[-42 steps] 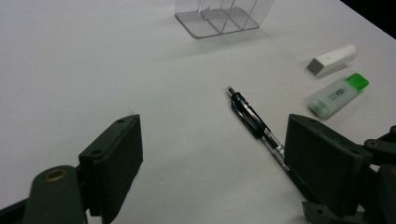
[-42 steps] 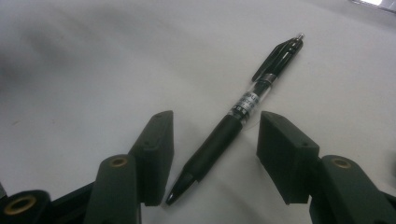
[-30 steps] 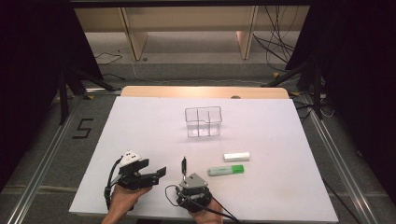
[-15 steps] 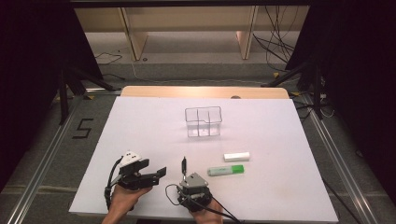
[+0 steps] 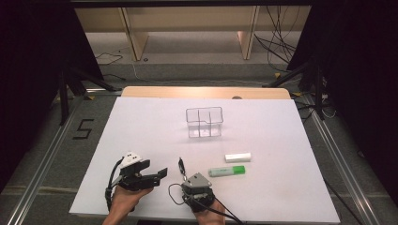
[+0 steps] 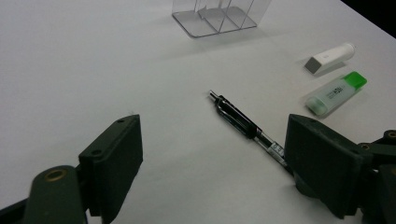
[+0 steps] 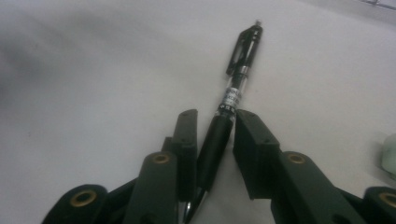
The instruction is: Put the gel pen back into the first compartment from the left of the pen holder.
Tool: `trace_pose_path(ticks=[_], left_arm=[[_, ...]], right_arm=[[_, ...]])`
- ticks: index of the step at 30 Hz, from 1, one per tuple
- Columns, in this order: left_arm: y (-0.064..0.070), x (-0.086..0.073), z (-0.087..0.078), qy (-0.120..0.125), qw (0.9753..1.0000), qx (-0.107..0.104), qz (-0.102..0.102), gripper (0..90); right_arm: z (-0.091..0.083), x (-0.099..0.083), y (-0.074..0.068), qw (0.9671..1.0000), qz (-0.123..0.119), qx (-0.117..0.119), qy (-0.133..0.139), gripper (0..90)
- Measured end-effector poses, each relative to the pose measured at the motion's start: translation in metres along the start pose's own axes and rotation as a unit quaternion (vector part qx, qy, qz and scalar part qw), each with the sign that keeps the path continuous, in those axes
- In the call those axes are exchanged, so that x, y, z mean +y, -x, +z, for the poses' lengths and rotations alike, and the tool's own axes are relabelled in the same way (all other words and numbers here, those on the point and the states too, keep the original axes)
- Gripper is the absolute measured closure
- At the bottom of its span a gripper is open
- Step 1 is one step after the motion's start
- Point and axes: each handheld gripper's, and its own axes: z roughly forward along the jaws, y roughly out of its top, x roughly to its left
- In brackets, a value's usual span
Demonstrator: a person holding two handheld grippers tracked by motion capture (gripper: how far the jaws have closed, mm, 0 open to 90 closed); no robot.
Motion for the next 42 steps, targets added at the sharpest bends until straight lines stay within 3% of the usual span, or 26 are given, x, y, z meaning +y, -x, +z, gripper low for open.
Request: trace_pose_path(ticks=[5, 13, 27, 31, 37, 42], left_arm=[[0.000, 0.000, 0.000, 0.000, 1.0000, -0.001, 0.000, 19.2], [0.000, 0.000, 0.000, -0.002, 1.0000, -0.001, -0.001, 19.2], [-0.001, 0.000, 0.001, -0.003, 1.0000, 0.000, -0.003, 19.2], [-0.001, 0.000, 0.001, -0.002, 1.0000, 0.000, -0.004, 19.2], [-0.001, 0.000, 0.001, 0.000, 1.0000, -0.001, -0.007, 19.2], [-0.003, 0.000, 0.001, -0.004, 1.0000, -0.003, -0.006, 19.2]], right_arm=[[0.000, -0.001, 0.001, 0.9999, 0.005, -0.008, 0.004, 78.7], [0.000, -0.002, 0.001, 0.9999, 0.002, -0.010, 0.008, 80.0], [-0.011, 0.004, 0.015, 0.9997, -0.008, 0.017, 0.018, 80.4], [-0.019, 0.011, 0.022, 0.9992, -0.022, 0.018, 0.029, 80.3], [-0.030, 0.023, 0.030, 0.9968, -0.064, 0.017, 0.045, 80.3], [-0.044, 0.020, 0.031, 0.9909, -0.119, 0.013, 0.062, 80.3]])
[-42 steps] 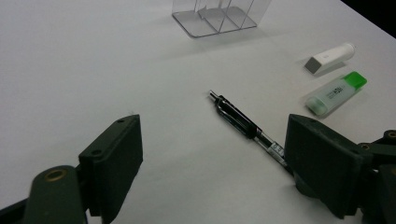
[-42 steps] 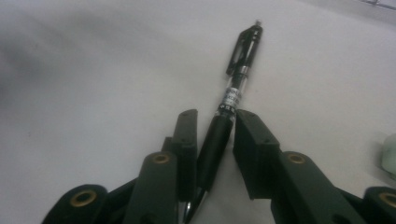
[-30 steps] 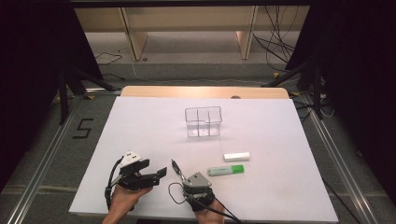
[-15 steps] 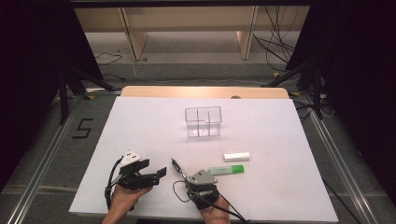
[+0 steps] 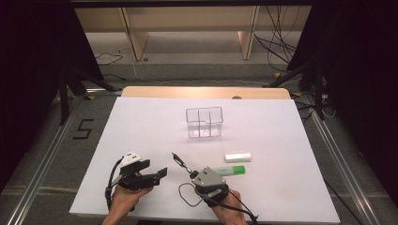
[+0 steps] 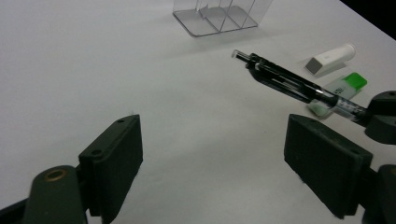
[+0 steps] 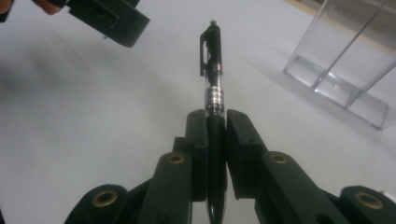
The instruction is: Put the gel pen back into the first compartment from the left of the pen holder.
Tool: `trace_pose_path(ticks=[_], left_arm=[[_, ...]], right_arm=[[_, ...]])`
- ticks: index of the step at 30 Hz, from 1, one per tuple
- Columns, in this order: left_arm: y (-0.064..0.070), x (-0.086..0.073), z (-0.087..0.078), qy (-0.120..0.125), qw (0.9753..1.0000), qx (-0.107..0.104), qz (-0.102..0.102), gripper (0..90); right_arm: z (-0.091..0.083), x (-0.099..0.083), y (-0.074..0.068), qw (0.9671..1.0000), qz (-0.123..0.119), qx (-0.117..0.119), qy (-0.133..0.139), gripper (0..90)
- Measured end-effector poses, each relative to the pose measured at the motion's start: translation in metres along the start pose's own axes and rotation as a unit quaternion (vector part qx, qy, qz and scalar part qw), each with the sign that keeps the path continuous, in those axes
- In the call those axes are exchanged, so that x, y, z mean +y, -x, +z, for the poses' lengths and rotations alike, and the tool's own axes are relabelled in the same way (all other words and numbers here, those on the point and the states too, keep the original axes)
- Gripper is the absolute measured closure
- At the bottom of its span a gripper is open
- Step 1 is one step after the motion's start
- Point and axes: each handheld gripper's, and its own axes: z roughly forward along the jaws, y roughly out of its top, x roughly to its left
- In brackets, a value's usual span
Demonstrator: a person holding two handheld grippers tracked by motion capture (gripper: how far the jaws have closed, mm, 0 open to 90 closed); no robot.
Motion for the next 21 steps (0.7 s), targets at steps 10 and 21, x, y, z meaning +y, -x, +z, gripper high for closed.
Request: trace_pose_path(ticks=[10, 21], left_arm=[[0.001, 0.001, 0.000, -0.003, 0.9999, -0.011, -0.001, 19.0], [0.006, 0.010, -0.003, -0.007, 0.9987, -0.046, 0.024, 18.9]], right_arm=[[-0.021, -0.015, 0.002, 0.9982, -0.057, -0.006, 0.021, 80.3], [-0.032, -0.025, -0.006, 0.9876, -0.152, -0.027, 0.029, 80.4]])
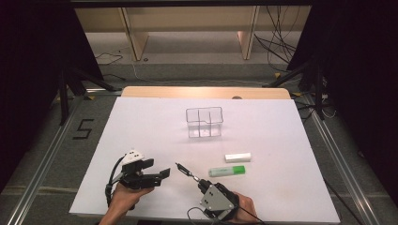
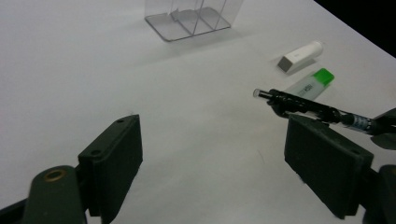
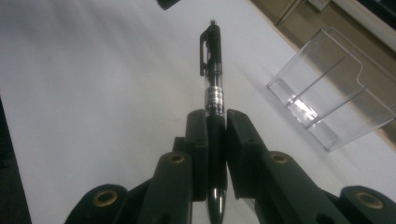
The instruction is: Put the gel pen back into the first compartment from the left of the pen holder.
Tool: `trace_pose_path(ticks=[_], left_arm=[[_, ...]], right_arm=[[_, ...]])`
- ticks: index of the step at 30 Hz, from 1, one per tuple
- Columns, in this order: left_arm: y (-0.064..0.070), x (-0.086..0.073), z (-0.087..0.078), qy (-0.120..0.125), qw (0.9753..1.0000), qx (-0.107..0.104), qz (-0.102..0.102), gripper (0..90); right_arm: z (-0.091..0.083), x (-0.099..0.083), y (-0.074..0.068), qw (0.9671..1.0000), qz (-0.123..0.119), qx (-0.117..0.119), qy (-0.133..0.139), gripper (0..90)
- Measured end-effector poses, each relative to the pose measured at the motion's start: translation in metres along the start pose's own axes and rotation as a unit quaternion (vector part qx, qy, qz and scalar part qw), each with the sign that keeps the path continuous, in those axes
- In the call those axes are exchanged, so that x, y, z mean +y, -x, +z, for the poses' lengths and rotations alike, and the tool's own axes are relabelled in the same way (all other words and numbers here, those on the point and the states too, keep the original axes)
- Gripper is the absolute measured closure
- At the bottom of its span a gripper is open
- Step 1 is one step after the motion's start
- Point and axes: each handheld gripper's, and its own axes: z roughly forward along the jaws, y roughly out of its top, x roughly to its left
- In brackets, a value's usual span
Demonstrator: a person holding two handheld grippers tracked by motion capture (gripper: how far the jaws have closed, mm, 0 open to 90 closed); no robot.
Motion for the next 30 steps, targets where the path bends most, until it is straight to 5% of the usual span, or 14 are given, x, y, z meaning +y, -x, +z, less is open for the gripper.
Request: trace_pose_path(ticks=[15, 21, 30], left_arm=[[0.016, 0.019, 0.003, -0.040, 0.9961, -0.043, 0.065, 18.9], [0.023, 0.026, 0.006, -0.069, 0.9901, -0.058, 0.107, 19.0], [0.037, 0.035, 0.013, -0.116, 0.9759, -0.078, 0.168, 19.5]], right_arm=[[-0.008, -0.007, -0.004, 0.9976, -0.068, -0.010, 0.005, 80.4], [-0.007, -0.009, -0.008, 0.9954, -0.095, -0.011, -0.001, 80.4], [-0.008, -0.010, -0.012, 0.9925, -0.122, -0.009, 0.002, 80.4]])
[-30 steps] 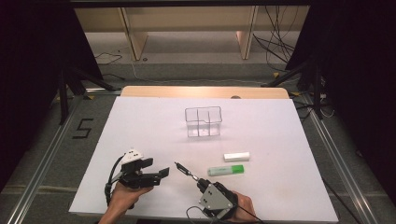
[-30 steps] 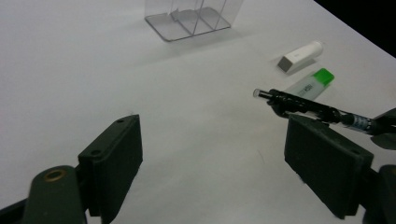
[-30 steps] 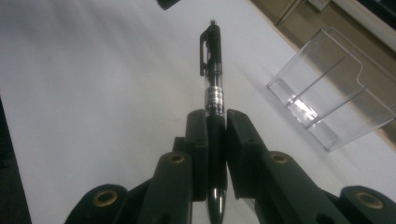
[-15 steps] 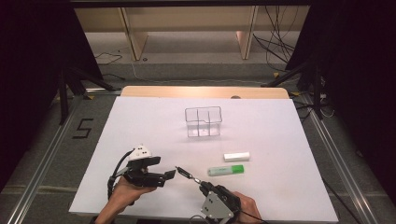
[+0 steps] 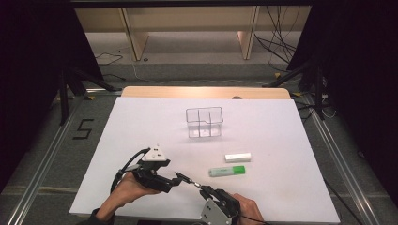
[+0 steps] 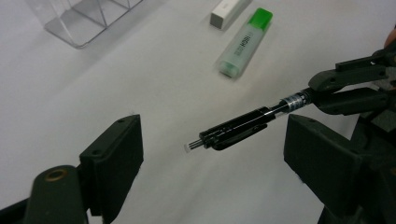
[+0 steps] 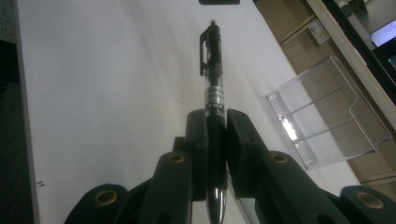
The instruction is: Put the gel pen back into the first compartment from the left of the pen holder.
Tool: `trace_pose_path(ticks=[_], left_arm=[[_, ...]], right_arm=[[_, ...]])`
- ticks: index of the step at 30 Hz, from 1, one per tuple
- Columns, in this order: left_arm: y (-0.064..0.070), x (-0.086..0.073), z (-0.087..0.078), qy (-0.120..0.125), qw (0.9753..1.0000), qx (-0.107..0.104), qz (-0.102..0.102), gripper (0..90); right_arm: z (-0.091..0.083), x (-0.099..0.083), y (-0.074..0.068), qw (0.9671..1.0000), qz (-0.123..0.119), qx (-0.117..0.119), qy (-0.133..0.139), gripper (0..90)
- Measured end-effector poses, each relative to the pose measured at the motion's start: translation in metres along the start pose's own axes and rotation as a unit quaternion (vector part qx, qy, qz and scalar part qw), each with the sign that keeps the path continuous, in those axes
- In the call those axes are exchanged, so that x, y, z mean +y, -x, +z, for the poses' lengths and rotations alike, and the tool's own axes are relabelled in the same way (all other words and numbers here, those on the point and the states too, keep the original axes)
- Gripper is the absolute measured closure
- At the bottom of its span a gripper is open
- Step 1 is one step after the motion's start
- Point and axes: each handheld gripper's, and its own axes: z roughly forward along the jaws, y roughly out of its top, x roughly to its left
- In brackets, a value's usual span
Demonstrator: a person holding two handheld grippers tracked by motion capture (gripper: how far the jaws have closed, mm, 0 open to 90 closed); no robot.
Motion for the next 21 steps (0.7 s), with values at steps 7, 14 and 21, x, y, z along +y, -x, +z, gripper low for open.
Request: trace_pose_path(ticks=[7, 14, 21], left_arm=[[0.006, 0.009, 0.009, -0.044, 0.9979, -0.024, 0.041, 20.8], [0.012, 0.016, 0.016, -0.080, 0.9931, -0.039, 0.076, 22.1], [0.019, 0.020, 0.023, -0.107, 0.9881, -0.051, 0.098, 22.8]], right_arm=[[-0.002, -0.001, -0.002, 0.9995, -0.032, -0.004, 0.006, 80.4], [-0.004, -0.001, -0.004, 0.9983, -0.058, -0.009, 0.009, 80.4], [-0.005, -0.002, -0.007, 0.9951, -0.095, -0.016, 0.023, 80.4]])
